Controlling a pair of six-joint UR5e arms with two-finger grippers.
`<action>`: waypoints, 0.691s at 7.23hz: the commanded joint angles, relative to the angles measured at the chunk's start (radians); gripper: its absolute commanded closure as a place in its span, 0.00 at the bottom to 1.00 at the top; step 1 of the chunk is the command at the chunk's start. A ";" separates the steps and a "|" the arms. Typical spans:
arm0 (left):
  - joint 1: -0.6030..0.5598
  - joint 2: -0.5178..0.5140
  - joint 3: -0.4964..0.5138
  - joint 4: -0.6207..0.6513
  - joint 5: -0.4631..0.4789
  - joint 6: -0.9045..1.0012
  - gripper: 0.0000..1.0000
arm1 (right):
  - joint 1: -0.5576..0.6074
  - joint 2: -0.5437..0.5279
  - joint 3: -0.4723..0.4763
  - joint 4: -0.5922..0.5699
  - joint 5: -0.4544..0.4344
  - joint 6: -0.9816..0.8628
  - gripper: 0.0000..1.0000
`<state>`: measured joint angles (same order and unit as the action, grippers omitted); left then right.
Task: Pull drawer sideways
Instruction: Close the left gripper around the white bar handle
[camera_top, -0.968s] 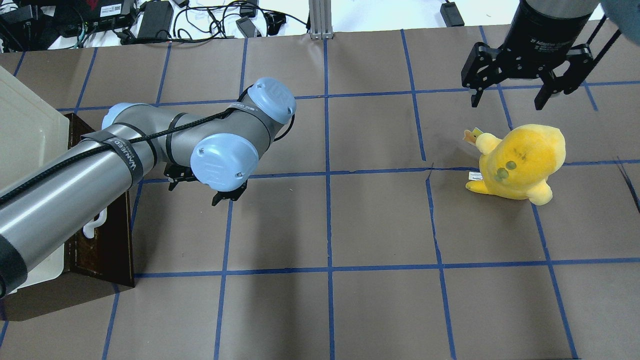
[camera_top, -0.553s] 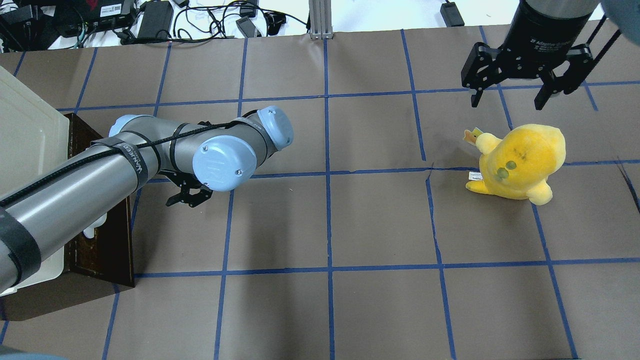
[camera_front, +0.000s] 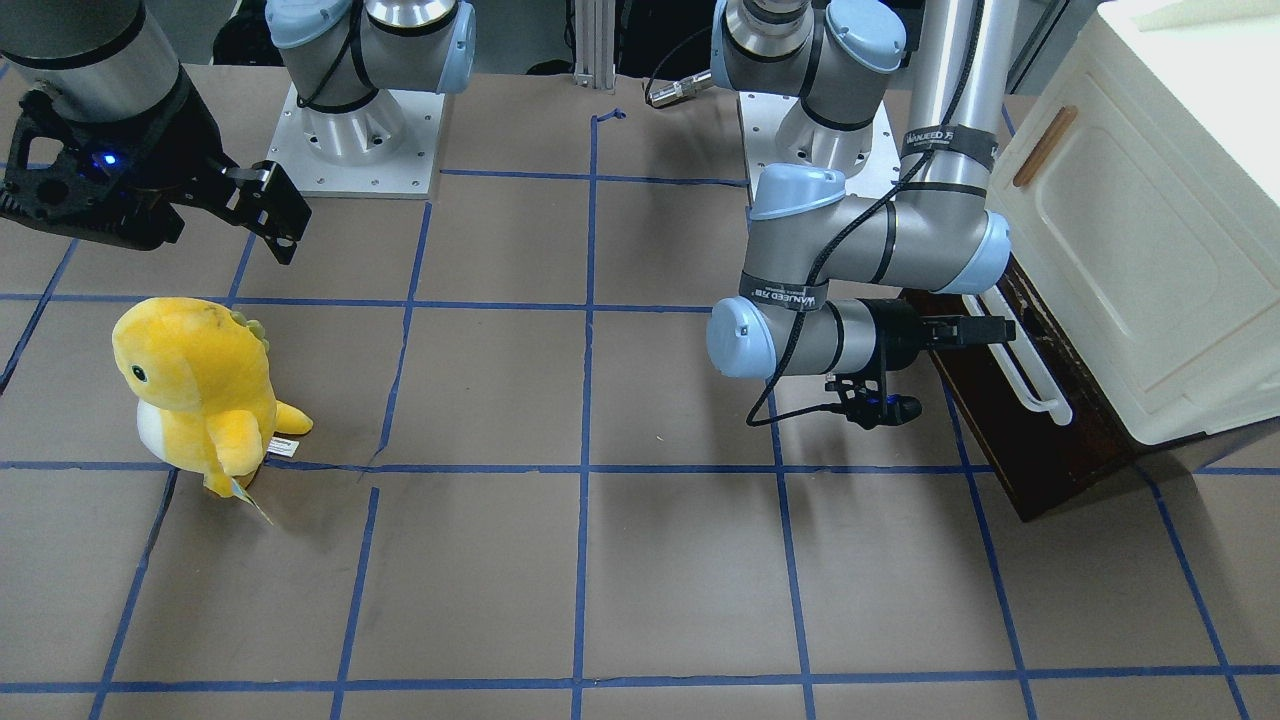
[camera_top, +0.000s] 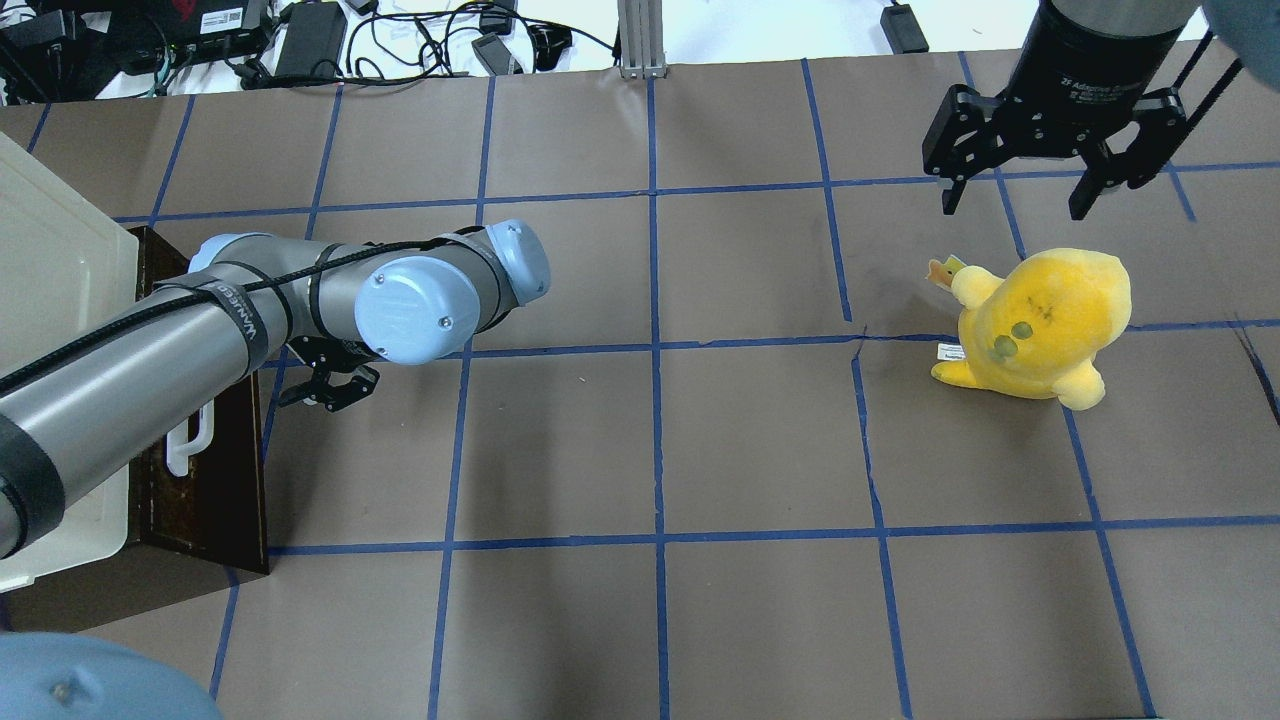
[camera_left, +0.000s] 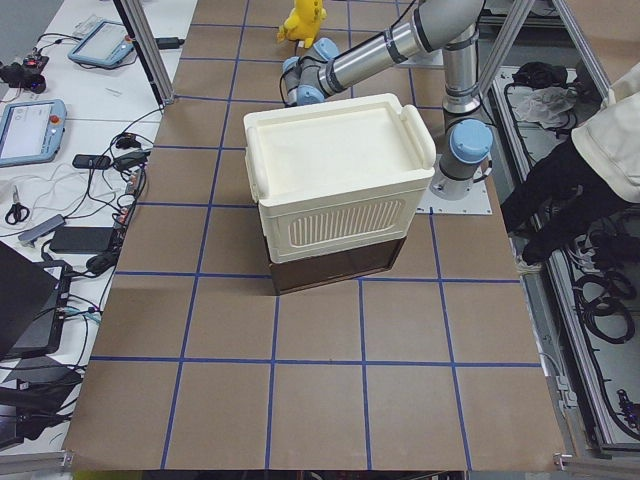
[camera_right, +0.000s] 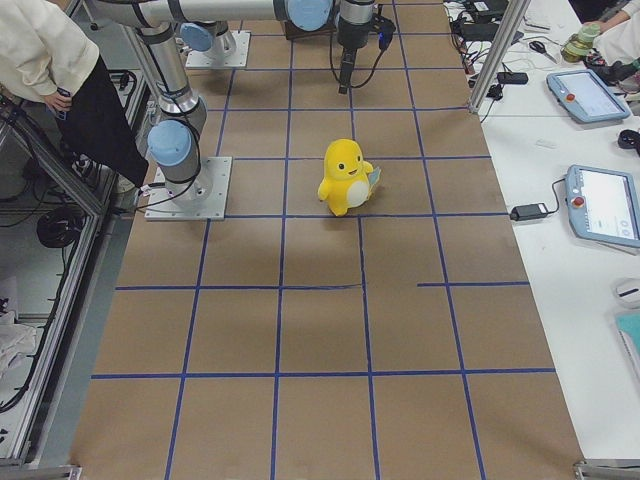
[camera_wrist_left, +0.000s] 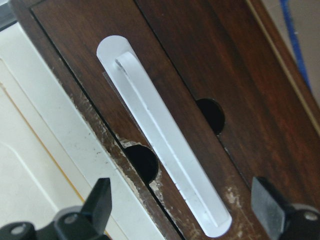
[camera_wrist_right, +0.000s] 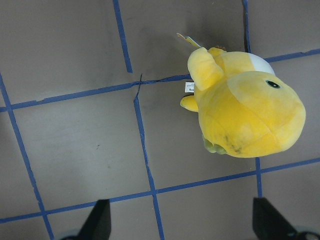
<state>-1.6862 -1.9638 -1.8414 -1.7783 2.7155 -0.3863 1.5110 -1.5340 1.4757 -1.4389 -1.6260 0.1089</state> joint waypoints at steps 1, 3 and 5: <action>0.007 -0.015 -0.001 -0.006 0.004 -0.003 0.00 | 0.000 0.000 0.000 0.000 0.000 0.000 0.00; 0.014 -0.033 0.001 -0.006 0.006 -0.005 0.00 | -0.002 0.000 0.000 0.000 0.000 0.000 0.00; 0.043 -0.040 0.004 -0.004 0.007 -0.006 0.07 | 0.000 0.000 0.000 0.000 0.000 0.000 0.00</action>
<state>-1.6549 -1.9978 -1.8389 -1.7830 2.7215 -0.3913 1.5105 -1.5340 1.4757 -1.4387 -1.6260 0.1089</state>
